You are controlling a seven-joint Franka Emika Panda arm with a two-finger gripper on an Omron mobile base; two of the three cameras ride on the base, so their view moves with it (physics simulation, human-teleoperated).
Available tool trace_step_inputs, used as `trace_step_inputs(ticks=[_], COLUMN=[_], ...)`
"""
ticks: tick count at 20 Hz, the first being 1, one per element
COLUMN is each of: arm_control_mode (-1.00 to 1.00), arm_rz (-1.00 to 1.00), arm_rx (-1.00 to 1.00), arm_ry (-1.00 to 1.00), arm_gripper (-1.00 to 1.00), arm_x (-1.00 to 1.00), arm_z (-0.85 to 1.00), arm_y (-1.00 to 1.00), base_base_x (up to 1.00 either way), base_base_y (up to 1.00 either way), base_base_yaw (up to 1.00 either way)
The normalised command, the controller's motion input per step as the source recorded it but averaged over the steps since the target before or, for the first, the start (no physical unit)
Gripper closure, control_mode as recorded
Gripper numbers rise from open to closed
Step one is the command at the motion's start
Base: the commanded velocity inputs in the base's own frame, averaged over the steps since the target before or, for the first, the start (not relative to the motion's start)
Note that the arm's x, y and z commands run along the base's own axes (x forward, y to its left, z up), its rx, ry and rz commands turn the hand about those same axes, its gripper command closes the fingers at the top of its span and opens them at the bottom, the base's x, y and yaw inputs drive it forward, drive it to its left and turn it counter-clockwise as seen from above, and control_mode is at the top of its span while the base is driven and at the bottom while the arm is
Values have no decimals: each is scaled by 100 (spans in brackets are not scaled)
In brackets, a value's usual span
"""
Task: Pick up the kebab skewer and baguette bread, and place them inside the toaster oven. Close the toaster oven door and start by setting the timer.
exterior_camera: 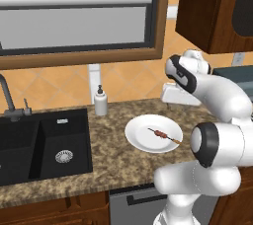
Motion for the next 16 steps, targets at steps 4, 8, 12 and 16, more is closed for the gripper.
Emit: trace_step_inputs(ticks=[4,8,12,16], arm_control_mode=[-100,-100,-100,-100], arm_rz=[0,3,26,32], arm_rx=[0,-1,-11,-8], arm_ry=[0,-2,-24,-19], arm_gripper=[-100,-100,-100,-100], arm_x=[-7,1,22,53], arm_z=[-3,-9,-41,-48], arm_y=[20,0,14,4], base_base_x=[0,0,0,0], base_base_y=[0,0,0,0], base_base_yaw=[0,0,0,0])
